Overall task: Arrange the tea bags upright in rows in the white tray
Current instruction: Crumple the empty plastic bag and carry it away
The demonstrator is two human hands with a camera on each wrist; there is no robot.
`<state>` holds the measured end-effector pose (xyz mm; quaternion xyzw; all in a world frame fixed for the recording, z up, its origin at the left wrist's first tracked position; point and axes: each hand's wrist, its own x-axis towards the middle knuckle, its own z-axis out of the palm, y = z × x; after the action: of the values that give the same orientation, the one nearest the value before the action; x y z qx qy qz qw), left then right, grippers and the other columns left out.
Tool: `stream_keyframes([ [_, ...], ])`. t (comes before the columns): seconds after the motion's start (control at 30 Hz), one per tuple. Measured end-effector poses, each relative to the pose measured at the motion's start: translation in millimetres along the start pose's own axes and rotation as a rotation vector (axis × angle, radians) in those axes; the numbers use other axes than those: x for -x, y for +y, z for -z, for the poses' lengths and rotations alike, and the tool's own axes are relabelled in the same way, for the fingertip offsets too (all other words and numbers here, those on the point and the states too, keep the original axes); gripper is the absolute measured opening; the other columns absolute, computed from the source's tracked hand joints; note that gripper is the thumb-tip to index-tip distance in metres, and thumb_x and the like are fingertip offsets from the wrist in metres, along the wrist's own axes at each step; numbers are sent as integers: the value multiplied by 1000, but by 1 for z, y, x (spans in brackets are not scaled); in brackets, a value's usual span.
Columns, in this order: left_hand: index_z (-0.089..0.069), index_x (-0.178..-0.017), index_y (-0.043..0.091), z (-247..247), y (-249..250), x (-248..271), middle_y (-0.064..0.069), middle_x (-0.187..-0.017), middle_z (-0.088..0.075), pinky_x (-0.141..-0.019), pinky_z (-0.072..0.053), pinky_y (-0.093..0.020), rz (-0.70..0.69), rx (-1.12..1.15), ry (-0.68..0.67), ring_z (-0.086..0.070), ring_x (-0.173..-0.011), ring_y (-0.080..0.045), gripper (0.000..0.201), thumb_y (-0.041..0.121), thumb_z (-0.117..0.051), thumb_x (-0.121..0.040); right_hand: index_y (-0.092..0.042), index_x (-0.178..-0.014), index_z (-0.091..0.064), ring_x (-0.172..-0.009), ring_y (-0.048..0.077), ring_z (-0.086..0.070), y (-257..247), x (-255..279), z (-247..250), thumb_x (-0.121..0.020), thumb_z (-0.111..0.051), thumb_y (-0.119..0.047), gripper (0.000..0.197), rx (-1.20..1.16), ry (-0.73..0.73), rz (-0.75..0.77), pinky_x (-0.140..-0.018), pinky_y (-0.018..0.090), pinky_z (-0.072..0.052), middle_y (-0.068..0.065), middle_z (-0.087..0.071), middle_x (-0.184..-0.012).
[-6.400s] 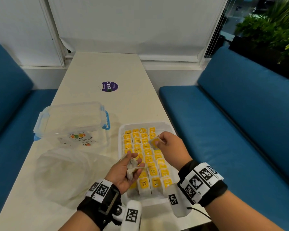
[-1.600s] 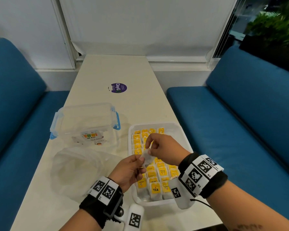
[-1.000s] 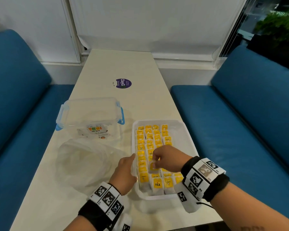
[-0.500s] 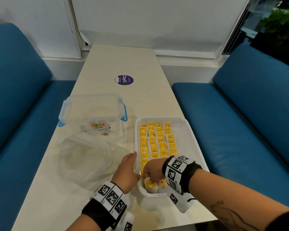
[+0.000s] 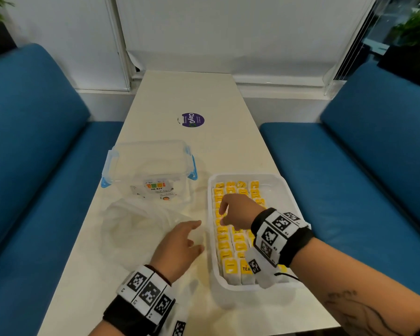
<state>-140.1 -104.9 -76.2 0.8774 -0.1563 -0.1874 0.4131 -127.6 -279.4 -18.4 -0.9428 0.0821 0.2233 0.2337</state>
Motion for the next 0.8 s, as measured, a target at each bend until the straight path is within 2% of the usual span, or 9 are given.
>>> stream_keyframes([
  [0.07,-60,-114,28,18,4,5,13,-105,-62,-66,-43,-6,-62,54,179,-56,-70,-2,36,10,-66,-83,-13,-99,-51,-67,17,-52,-8,-3,1,-85,-67,-20,23,-198,118,14,-51,20,-38,-5,-47,-78],
  [0.13,-61,-96,33,35,2,9,11,-90,-62,-62,-42,-5,-108,112,359,-53,-64,-1,32,5,-66,-81,-14,-111,-49,-76,17,-52,-22,-6,-6,-82,-70,-29,38,-283,122,50,-57,22,-39,-5,-47,-84],
  [0.23,-59,-99,33,54,-12,12,1,-110,-57,-76,-44,-18,-68,112,581,-54,-85,-3,33,7,-68,-80,-18,-131,-40,-103,19,-55,-44,-11,-24,-77,-73,-41,68,-341,78,102,-79,27,-45,4,-48,-119],
  [0.3,-55,-120,25,64,-28,11,-5,-134,-42,-98,-39,-37,99,34,652,-45,-117,-22,45,15,-71,-79,-21,-139,-33,-124,22,-47,-58,-14,-38,-73,-75,-46,82,-380,84,125,-96,33,-44,6,-40,-136],
  [0.37,-41,-137,23,72,-43,10,-8,-150,-23,-110,-27,-49,261,28,651,-25,-135,-32,68,27,-74,-77,-25,-142,-28,-129,25,-42,-71,-19,-51,-69,-75,-52,91,-399,81,124,-104,39,-41,6,-34,-140],
  [0.47,-22,-147,27,79,-66,4,-14,-154,-14,-109,-27,-54,363,196,559,-20,-139,-35,92,37,-76,-73,-31,-144,-23,-130,29,-40,-84,-26,-69,-67,-76,-54,96,-383,29,105,-106,43,-40,7,-29,-142],
  [0.6,-1,-148,38,81,-81,2,-4,-156,-17,-98,-36,-63,467,547,357,-26,-138,-35,103,45,-71,-73,-23,-143,-30,-124,30,-47,-89,-27,-79,-79,-71,-17,76,-269,-34,197,-96,32,-41,13,-42,-138],
  [0.7,-2,-148,39,79,-69,2,1,-151,-29,-88,-44,-52,391,677,341,-39,-130,-30,96,37,-68,-79,-15,-136,-40,-114,32,-52,-92,-17,-80,-84,-56,-1,56,-201,28,319,-81,30,-40,17,-55,-125],
  [0.8,-23,-143,35,76,-42,-1,0,-133,-52,-74,-49,-40,227,769,363,-55,-109,-24,74,32,-65,-83,-12,-134,-42,-108,35,-53,-94,0,-76,-85,-49,2,51,-173,101,413,-85,38,-45,20,-54,-118],
])
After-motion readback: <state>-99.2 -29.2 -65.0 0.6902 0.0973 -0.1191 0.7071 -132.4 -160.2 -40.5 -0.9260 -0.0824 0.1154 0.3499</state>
